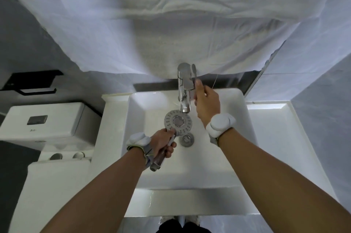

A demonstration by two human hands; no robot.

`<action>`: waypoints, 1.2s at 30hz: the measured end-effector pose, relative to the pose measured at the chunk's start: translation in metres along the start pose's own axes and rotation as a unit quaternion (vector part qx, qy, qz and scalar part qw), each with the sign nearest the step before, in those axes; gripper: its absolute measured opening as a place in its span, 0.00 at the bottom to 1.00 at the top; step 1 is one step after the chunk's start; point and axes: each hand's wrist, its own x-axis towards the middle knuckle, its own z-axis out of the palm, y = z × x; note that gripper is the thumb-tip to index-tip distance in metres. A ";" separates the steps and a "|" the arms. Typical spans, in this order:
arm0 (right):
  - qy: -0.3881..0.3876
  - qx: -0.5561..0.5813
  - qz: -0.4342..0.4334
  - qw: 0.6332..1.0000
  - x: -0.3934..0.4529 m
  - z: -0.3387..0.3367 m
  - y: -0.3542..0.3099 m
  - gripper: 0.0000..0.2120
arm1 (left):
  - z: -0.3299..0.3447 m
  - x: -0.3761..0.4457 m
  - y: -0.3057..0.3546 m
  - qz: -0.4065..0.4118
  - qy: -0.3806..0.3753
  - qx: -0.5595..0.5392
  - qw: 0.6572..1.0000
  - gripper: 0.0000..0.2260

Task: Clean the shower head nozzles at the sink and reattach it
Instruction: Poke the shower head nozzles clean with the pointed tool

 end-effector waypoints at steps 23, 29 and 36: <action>-0.212 -0.459 0.100 0.857 0.001 0.039 0.209 0.13 | -0.059 0.049 -0.054 -0.001 0.084 -0.074 0.994 0.07; -0.193 -0.480 0.106 0.849 0.004 0.048 0.207 0.13 | -0.051 0.049 -0.046 0.005 0.090 -0.034 0.995 0.07; -0.167 -0.328 0.158 0.916 -0.005 0.052 0.193 0.19 | -0.048 0.051 -0.048 0.032 0.087 0.058 0.994 0.13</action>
